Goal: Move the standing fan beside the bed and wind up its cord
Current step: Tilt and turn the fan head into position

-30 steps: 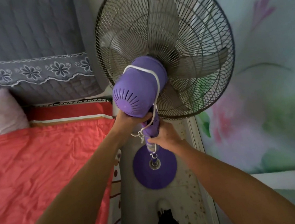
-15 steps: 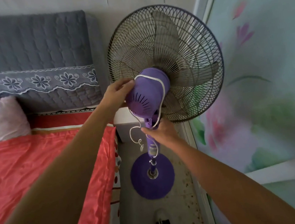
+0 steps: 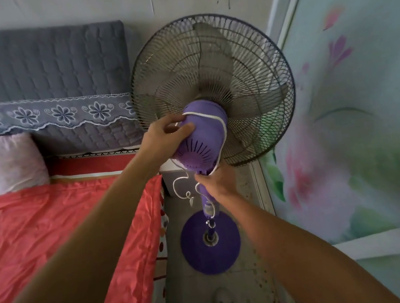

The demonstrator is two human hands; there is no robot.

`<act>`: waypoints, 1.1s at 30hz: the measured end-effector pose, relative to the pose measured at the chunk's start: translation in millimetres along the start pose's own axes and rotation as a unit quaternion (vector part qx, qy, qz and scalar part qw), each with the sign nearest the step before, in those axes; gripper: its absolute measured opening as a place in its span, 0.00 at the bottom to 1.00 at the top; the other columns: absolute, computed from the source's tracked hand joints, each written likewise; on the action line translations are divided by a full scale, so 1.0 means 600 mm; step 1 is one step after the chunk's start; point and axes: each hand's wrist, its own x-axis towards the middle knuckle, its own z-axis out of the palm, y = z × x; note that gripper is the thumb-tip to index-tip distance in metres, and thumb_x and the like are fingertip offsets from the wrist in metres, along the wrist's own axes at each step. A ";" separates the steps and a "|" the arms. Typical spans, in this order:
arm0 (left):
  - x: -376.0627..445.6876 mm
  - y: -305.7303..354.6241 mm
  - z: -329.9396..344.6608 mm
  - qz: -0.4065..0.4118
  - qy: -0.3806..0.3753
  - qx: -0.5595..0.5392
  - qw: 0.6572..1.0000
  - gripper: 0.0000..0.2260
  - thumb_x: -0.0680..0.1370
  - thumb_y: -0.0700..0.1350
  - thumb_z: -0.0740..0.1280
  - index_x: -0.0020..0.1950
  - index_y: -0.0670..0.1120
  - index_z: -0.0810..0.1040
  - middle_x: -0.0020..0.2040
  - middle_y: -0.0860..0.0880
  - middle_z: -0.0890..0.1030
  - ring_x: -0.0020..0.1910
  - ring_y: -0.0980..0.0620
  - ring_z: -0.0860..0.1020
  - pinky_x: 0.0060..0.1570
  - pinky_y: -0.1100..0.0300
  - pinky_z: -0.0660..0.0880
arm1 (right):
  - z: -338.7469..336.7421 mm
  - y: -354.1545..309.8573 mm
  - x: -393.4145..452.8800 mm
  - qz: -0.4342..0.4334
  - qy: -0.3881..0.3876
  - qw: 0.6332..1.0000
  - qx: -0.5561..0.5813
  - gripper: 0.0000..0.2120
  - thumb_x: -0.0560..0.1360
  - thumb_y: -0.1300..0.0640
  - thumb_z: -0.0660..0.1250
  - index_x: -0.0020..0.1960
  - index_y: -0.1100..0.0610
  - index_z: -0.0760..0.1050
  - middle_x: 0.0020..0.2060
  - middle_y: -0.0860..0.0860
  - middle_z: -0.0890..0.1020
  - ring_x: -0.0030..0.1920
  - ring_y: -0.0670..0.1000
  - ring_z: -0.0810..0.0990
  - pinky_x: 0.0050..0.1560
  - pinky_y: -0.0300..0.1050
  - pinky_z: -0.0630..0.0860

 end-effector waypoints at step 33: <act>0.008 0.016 -0.032 0.347 -0.031 0.601 0.719 0.51 0.58 0.66 0.75 0.77 0.54 0.61 0.73 0.48 0.69 0.72 0.44 0.67 0.55 0.45 0.67 | -0.031 0.006 0.040 -0.097 -0.051 0.989 -0.099 0.22 0.63 0.50 0.79 0.53 0.56 0.78 0.37 0.42 0.77 0.35 0.43 0.72 0.26 0.25 0.59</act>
